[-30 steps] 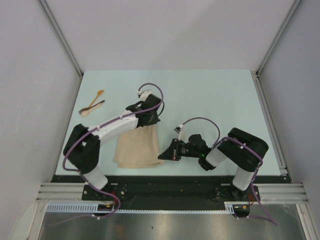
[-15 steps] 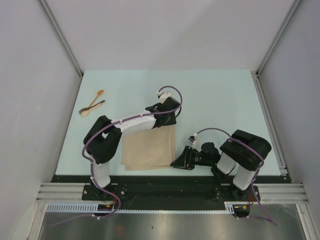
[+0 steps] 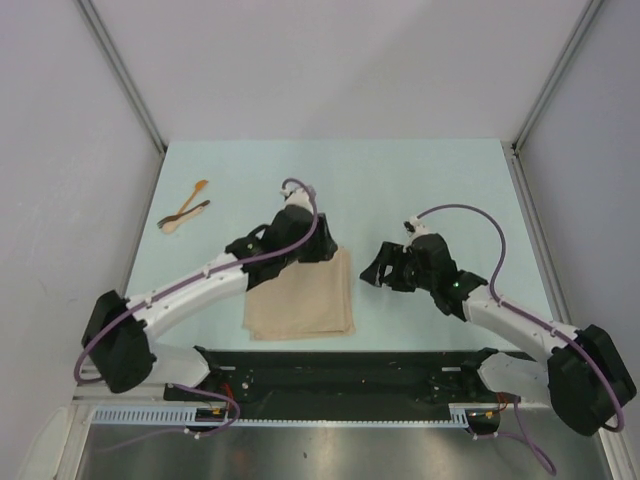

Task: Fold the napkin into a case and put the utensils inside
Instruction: Smooth out the lower triangle-folded napkin at the center of the board, then move the lower triangle-folded napkin to the center of the board.

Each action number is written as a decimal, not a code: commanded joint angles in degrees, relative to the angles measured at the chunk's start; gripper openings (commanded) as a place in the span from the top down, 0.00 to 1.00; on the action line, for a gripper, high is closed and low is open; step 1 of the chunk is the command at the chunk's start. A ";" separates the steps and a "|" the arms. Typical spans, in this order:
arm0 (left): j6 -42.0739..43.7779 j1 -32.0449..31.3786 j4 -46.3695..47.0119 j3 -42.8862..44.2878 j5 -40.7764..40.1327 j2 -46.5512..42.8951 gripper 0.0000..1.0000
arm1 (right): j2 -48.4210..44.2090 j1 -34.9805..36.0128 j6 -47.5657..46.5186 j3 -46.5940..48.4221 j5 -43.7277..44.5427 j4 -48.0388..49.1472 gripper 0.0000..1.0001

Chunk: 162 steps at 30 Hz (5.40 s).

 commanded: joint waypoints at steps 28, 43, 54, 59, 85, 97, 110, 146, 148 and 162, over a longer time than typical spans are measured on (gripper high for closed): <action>-18.01 -20.75 0.05 -11.23 -3.91 9.63 0.52 | 45.47 -3.74 -12.24 35.02 -11.14 0.31 0.58; -17.66 -22.34 -1.71 -8.86 -5.14 12.18 0.84 | 45.48 -5.23 -9.96 31.33 -13.07 5.14 0.61; -17.49 -23.39 -0.65 -7.19 -3.39 11.30 1.00 | 46.44 -6.82 -8.46 30.19 -15.80 7.61 0.62; -18.27 -23.83 -0.57 -7.45 -3.21 12.09 1.00 | 48.02 -6.82 -8.72 32.03 -16.15 7.61 0.65; -18.63 -23.83 1.90 -8.68 -0.84 13.32 1.00 | 44.15 -5.85 -11.09 34.32 -10.96 1.37 1.00; -17.22 -23.31 1.63 -9.47 0.56 5.16 0.55 | 48.02 -7.69 -14.43 35.02 -10.61 -1.26 0.94; -14.68 -11.10 -5.31 -17.82 2.94 -30.25 0.42 | 28.01 -0.86 -14.11 21.69 -9.02 -12.09 0.35; -1.49 14.40 -4.53 -18.09 24.21 -25.54 0.35 | 20.43 -5.31 -9.33 1.44 -0.42 -2.49 1.00; -2.10 15.62 -3.30 -18.08 24.13 -23.86 0.34 | 20.17 -7.43 -11.97 2.23 -0.86 -5.47 0.98; -6.14 30.57 -10.21 -19.76 12.64 -21.38 0.32 | 8.20 1.77 -12.07 20.32 28.41 -32.82 0.27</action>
